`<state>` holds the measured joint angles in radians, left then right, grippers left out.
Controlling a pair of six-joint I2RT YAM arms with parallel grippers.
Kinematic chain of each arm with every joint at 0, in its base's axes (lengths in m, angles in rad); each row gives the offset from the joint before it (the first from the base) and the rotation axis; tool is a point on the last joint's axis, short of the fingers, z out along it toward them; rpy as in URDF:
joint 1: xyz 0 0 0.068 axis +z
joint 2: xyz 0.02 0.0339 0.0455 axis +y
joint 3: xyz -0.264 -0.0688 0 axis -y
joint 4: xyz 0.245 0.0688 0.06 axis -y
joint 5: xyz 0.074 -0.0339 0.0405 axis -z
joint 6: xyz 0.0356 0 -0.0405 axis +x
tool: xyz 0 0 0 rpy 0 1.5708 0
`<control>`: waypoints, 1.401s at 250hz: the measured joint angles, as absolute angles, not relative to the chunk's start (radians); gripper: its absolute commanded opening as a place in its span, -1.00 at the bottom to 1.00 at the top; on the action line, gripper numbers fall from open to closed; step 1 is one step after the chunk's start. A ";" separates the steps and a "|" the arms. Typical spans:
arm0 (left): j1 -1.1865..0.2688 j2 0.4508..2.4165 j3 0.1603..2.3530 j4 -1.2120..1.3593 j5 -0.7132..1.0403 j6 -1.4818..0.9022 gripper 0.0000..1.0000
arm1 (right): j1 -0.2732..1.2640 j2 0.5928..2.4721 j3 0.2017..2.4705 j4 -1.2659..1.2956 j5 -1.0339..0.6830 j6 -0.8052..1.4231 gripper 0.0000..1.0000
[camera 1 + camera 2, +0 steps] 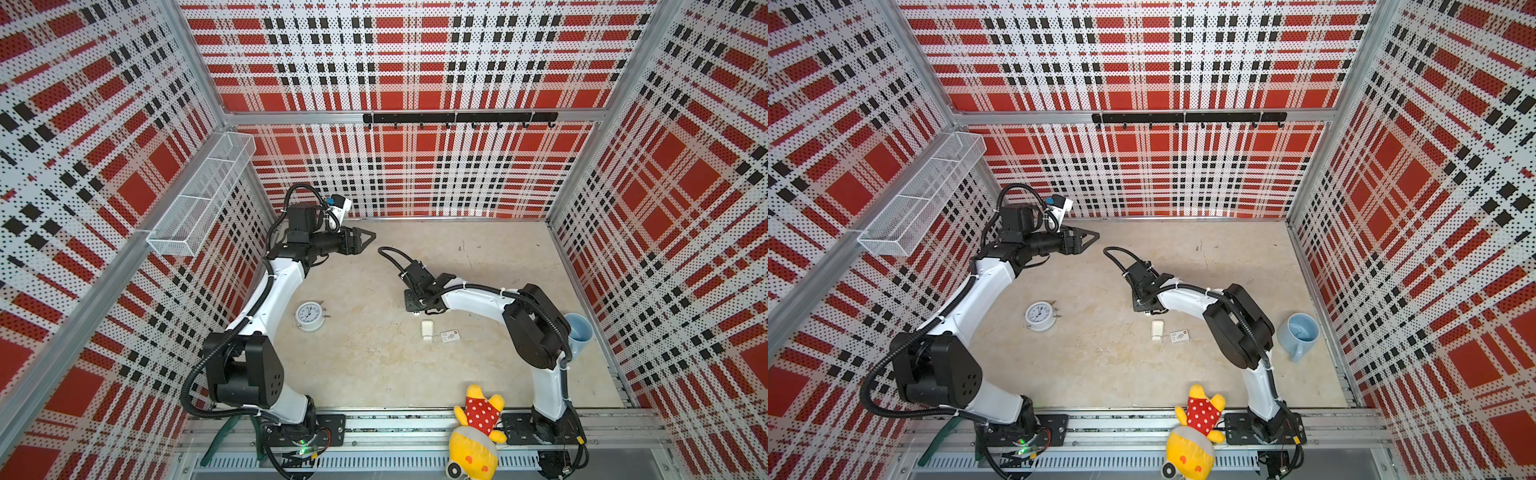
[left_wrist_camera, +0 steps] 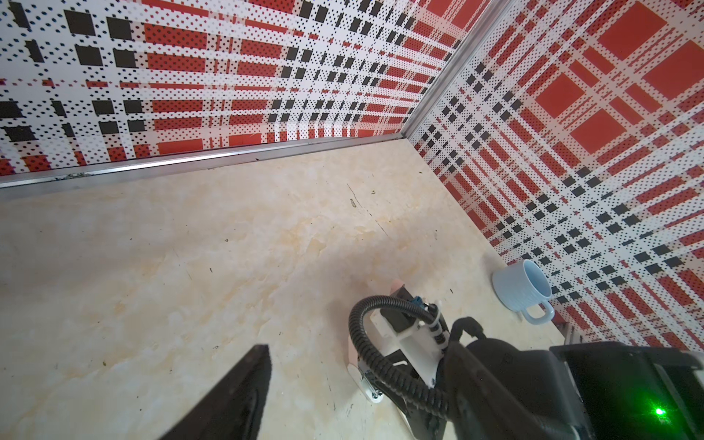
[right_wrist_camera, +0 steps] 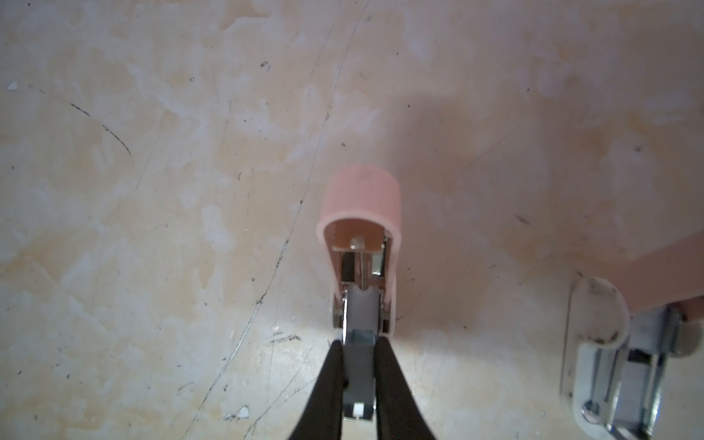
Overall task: Load the staples into the stapler
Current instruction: 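Lower the staple strip into the open stapler channel with the right gripper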
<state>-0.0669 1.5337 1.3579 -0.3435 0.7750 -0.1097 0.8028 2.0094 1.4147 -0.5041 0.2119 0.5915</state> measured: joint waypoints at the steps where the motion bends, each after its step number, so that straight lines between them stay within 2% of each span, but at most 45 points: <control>1: -0.067 1.534 1.358 -0.344 0.775 -0.110 0.50 | 0.803 2.009 1.415 -0.504 0.212 0.591 -0.66; 350: -0.067 1.534 1.357 -0.342 0.775 -0.116 0.50 | 0.803 2.025 1.411 -0.503 0.216 0.595 -0.60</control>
<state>-0.0669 1.5337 1.3575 -0.3416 0.7750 -0.1158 0.8028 2.0251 1.4113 -0.5034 0.2157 0.5949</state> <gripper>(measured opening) 0.749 0.198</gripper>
